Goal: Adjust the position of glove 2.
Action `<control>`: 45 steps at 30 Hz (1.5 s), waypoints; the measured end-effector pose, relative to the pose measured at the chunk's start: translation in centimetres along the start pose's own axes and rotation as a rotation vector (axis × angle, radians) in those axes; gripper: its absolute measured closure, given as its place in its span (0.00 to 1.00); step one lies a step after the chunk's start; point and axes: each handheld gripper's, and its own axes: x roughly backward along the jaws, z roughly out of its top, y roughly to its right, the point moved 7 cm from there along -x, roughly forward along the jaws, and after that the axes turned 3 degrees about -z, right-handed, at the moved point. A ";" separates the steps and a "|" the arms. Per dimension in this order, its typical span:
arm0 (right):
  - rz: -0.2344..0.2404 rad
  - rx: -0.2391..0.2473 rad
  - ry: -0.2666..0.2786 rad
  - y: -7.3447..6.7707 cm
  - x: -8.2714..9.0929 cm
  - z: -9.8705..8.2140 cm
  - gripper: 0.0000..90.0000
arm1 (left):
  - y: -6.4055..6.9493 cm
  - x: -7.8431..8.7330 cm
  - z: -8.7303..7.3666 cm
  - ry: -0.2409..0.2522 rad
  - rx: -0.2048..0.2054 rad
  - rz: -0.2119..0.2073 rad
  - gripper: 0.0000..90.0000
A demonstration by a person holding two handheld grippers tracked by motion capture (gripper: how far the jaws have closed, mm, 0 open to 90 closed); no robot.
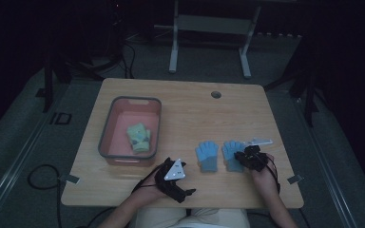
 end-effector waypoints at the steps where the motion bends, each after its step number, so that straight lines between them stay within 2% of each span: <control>1: -0.005 0.008 -0.001 0.0 0.0 0.0 0.89 | 0.0 0.0 0.0 0.000 0.000 -0.001 0.03; 4: -0.011 0.014 0.002 0.0 0.2 0.1 0.83 | 0.0 0.0 0.0 0.002 0.003 -0.002 0.03; 7: -0.009 0.041 0.030 0.1 0.9 0.3 0.74 | 0.0 0.0 0.0 -0.001 0.001 -0.003 0.03; 9: 0.027 0.067 0.051 0.1 1.2 0.5 0.70 | 0.0 0.0 0.0 0.000 0.001 -0.004 0.03; 11: 0.041 0.113 0.057 0.2 1.4 0.5 0.70 | 0.0 0.0 0.0 0.002 0.005 -0.005 0.03; 13: 0.089 0.160 0.071 0.1 1.4 0.5 0.70 | 0.0 0.0 0.0 0.000 0.003 -0.005 0.03; 16: 0.111 0.180 0.053 0.4 1.2 0.2 0.70 | 0.0 0.0 0.0 -0.002 0.005 -0.005 0.03; 21: 0.140 0.146 0.052 0.4 0.9 0.2 0.71 | 0.0 0.0 0.0 -0.001 0.010 -0.005 0.03; 23: 0.140 0.155 0.053 0.1 0.7 0.1 0.71 | 0.0 0.0 0.0 -0.003 0.006 -0.005 0.03; 25: 0.111 0.179 0.030 0.1 0.2 -0.1 0.71 | 0.0 0.0 0.0 -0.003 0.006 -0.005 0.03; 27: 0.107 0.188 0.033 0.1 0.0 -0.3 0.72 | 0.1 0.0 0.0 -0.003 0.004 -0.006 0.03; 29: 0.110 0.191 0.034 0.2 -0.1 -0.3 0.75 | 0.1 0.0 0.0 -0.007 0.000 -0.006 0.03; 32: 0.083 0.184 0.026 0.2 -0.1 -0.3 0.89 | 0.1 0.0 0.0 -0.005 0.002 -0.005 0.03; 37: 0.059 0.186 0.016 0.0 -0.2 0.0 0.95 | 0.1 0.0 0.0 -0.007 0.004 -0.006 0.03; 40: 0.063 0.170 0.022 0.0 0.3 0.5 0.96 | 0.1 0.0 0.0 -0.004 0.009 -0.007 0.03; 44: 0.068 0.171 0.079 -0.4 2.1 2.3 0.96 | 0.1 -0.1 0.0 -0.005 0.010 -0.008 0.03; 45: 0.084 0.160 0.100 -0.6 2.9 3.0 0.96 | 0.1 -0.1 0.0 -0.004 0.011 -0.008 0.03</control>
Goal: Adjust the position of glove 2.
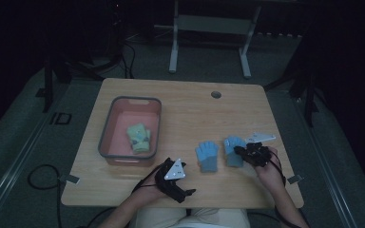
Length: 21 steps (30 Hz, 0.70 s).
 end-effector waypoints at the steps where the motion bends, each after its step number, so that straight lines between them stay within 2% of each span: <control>1: 0.009 -0.002 0.018 -0.1 0.5 0.7 0.96 | 0.0 0.0 0.0 -0.002 -0.002 0.001 0.03; 4: 0.029 0.017 0.059 -1.0 1.9 2.8 0.96 | 0.0 0.0 0.0 -0.002 -0.006 0.002 0.03; 10: 0.127 0.063 0.117 -4.0 3.2 5.7 0.96 | -0.1 0.0 0.0 0.000 -0.006 0.007 0.03; 13: 0.160 0.101 0.099 -5.5 2.4 5.9 0.96 | -0.1 0.1 0.0 0.005 -0.004 0.015 0.03; 15: 0.181 0.107 0.083 -6.2 1.5 5.7 0.96 | -0.1 0.0 0.0 0.006 -0.004 0.014 0.03; 21: 0.215 0.118 0.022 -7.3 -1.5 4.4 0.96 | -0.1 0.1 0.0 0.007 -0.003 0.013 0.03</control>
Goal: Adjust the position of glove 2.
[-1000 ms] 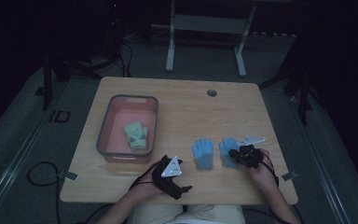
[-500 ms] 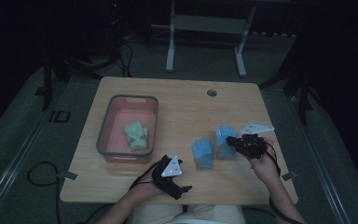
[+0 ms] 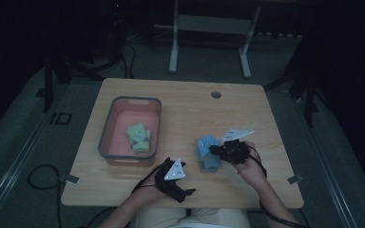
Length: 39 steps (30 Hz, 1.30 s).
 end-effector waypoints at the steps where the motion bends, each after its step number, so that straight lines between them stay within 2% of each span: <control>1: 0.000 0.005 -0.007 0.1 -0.4 -0.2 0.96 | 0.0 0.0 0.0 -0.001 0.000 -0.001 0.03; 4: 0.013 -0.013 -0.018 0.2 -1.4 -0.7 0.96 | 0.0 0.0 0.0 -0.001 -0.002 -0.003 0.03; 10: 0.021 -0.017 -0.054 0.3 -2.9 -1.8 0.96 | 0.0 0.0 0.0 0.002 -0.003 -0.003 0.03; 16: 0.008 -0.015 -0.075 0.6 -3.5 -2.5 0.95 | 0.0 0.0 0.0 -0.003 -0.004 -0.007 0.03; 25: 0.025 -0.027 -0.083 0.9 -3.8 -3.0 0.92 | -0.1 -0.1 0.1 0.000 -0.015 -0.001 0.03; 28: 0.017 -0.022 -0.058 0.9 -3.1 -2.6 0.83 | -0.1 -0.1 0.2 0.015 -0.024 -0.003 0.03; 30: 0.016 -0.015 -0.033 0.9 -2.6 -2.3 0.73 | -0.1 0.0 0.4 0.022 -0.023 0.003 0.03; 31: 0.016 -0.015 -0.033 0.9 -2.6 -2.3 0.73 | -0.2 0.0 0.5 0.018 -0.026 0.011 0.03; 32: 0.007 -0.013 0.005 0.9 -2.0 -2.0 0.59 | -0.2 0.2 0.8 0.029 -0.031 0.019 0.03; 34: 0.000 -0.003 0.035 0.9 -1.4 -1.8 0.43 | -0.1 0.3 1.1 0.041 -0.023 0.003 0.04; 35: 0.004 -0.006 0.040 0.9 -1.2 -1.8 0.36 | 0.0 0.3 1.2 0.042 -0.033 0.000 0.04; 37: 0.022 -0.014 0.037 0.9 -1.0 -1.8 0.36 | 0.0 0.3 1.2 0.042 -0.033 0.000 0.04; 38: 0.039 -0.004 0.051 0.8 -0.7 -1.9 0.14 | 0.4 0.2 1.5 0.009 -0.070 -0.006 0.04; 39: 0.025 0.000 0.057 0.9 -0.5 -2.0 0.15 | 0.5 0.1 1.6 -0.004 -0.076 -0.004 0.04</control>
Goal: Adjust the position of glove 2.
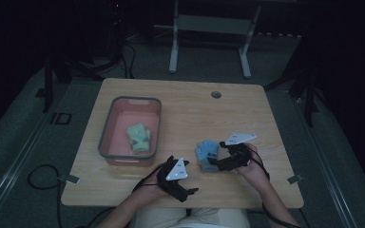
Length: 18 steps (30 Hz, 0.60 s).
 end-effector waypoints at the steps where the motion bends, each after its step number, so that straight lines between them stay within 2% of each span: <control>1: -0.028 0.002 0.013 0.2 0.1 0.0 0.16 | 0.0 -0.1 0.2 -0.015 -0.002 0.003 0.04; 4: -0.038 0.009 0.012 0.4 0.3 -0.1 0.15 | 0.0 -0.2 0.4 -0.024 -0.003 -0.004 0.04; 5: -0.038 0.008 0.023 0.7 0.5 -0.1 0.15 | -0.1 -0.5 0.9 -0.048 -0.009 0.001 0.04; 6: -0.069 -0.004 0.071 1.7 1.2 0.2 0.15 | -0.2 -0.6 1.1 -0.046 -0.018 0.000 0.07; 7: -0.069 -0.004 0.071 1.7 1.2 0.2 0.15 | -0.3 -0.7 1.4 -0.047 -0.020 -0.014 0.07; 8: -0.091 -0.001 0.085 1.9 1.4 0.3 0.15 | -0.4 -0.9 1.7 -0.053 -0.026 -0.017 0.07; 12: -0.106 -0.061 0.087 2.4 2.0 0.5 0.13 | -0.7 -1.4 3.0 -0.053 -0.064 -0.043 0.09; 14: -0.133 -0.064 0.082 2.5 2.0 0.6 0.12 | -0.9 -1.7 3.6 -0.053 -0.081 -0.050 0.11; 18: -0.110 -0.072 0.107 2.3 2.2 1.0 0.12 | -1.2 -2.3 4.7 -0.044 -0.118 -0.045 0.14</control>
